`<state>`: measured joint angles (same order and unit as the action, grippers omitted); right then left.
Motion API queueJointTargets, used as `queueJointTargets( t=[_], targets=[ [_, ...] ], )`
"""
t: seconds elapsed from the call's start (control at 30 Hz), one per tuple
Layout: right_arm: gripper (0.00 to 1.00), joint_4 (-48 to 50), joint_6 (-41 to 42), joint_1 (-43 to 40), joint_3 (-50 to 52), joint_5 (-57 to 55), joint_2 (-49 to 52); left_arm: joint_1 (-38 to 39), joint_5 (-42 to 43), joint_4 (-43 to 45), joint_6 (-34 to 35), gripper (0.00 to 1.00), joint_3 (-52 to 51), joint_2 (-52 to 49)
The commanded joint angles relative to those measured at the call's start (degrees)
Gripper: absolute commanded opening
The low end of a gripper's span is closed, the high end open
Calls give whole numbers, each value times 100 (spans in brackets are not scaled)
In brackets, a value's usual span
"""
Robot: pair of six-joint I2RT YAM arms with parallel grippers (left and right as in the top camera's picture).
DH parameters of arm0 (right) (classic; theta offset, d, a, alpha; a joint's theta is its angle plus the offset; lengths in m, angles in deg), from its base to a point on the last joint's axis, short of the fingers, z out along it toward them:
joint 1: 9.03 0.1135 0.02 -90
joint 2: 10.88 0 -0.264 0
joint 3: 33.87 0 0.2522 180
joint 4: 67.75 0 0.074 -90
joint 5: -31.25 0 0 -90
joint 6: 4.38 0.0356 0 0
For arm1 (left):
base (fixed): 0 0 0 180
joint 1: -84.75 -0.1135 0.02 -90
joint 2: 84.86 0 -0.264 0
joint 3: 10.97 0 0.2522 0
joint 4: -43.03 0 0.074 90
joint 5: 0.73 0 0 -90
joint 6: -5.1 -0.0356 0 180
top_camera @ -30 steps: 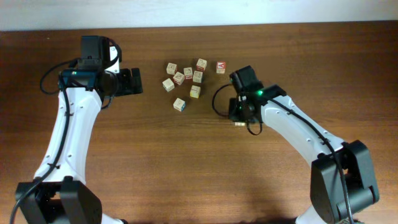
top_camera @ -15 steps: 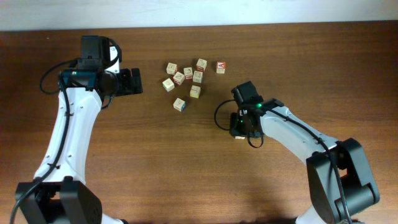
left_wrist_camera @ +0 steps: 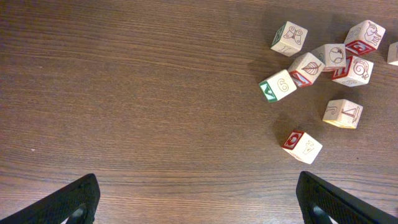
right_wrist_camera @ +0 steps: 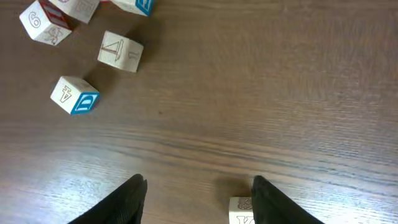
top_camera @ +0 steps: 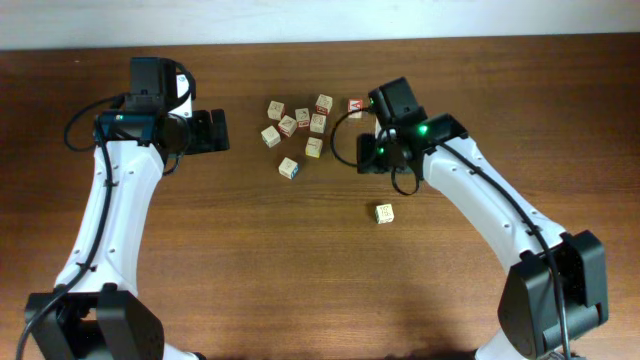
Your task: Rotate 4 blocks
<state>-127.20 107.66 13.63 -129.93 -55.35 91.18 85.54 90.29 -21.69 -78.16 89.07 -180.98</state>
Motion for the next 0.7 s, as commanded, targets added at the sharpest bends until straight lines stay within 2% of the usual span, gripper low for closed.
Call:
queueJointTargets(
  t=[0.0,0.1,0.2,0.33,0.4,0.5,0.63,0.67],
  targets=[
    [54,382,-61,103,-63,225,-55,-9,-42,4,52,99,76,22],
    [54,1119,-59,424,-61,195,92,-11,-42,4,55,99,76,22],
    [54,1729,612,476,-61,201,706,-9,-42,4,55,99,76,22],
    [54,2621,741,638,-61,197,1071,-11,-42,4,52,99,76,22],
    [54,3174,752,852,-61,-168,1484,-9,-42,7,55,99,76,22],
    [54,4019,1314,1051,-63,-894,2192,-9,-42,4,55,99,76,22],
    [54,3995,1360,1071,-61,-1357,2321,-9,-42,4,52,99,76,22],
    [50,4000,1357,1071,-63,-1351,2433,-9,-42,4,55,99,76,22]
  ],
)
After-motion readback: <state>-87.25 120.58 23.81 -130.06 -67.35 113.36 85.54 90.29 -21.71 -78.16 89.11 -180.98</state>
